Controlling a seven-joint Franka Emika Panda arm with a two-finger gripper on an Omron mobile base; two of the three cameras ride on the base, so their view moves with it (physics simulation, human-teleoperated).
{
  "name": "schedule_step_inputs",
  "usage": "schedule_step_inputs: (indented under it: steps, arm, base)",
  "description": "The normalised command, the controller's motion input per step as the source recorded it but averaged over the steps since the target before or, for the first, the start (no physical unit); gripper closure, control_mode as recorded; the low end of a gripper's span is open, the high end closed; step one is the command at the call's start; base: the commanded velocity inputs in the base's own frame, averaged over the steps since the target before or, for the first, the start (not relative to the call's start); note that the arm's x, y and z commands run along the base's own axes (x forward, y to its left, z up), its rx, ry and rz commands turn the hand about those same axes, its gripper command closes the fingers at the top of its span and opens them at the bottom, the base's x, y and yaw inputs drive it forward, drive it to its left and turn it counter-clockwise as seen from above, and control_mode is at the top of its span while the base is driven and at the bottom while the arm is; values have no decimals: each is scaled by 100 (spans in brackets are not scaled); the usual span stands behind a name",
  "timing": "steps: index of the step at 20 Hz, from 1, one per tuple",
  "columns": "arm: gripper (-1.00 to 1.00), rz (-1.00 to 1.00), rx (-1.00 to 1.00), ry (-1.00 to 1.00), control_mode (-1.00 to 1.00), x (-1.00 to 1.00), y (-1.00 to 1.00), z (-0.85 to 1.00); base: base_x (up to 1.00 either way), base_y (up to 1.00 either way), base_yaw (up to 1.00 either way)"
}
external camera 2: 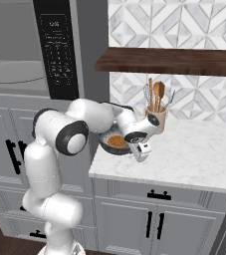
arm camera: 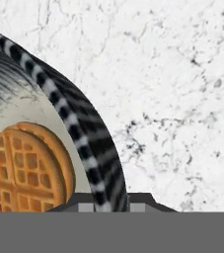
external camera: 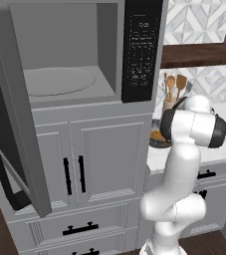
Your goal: Open the microwave, place the bowl with waffle inside the microwave, then close the microwave door and turn it on.
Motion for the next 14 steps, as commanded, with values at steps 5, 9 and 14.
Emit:
schedule_step_inputs:
  steps: [5,9,14]
  arm:
    - [100,8,-7,-29,-100,-90,-3,82]
    - [100,7,-1,-21,-100,-100,-20,100]
    - [100,5,0,-1,-100,-100,-4,100]
  base:
    - [0,0,0]
    - [0,0,0]
    - [0,0,0]
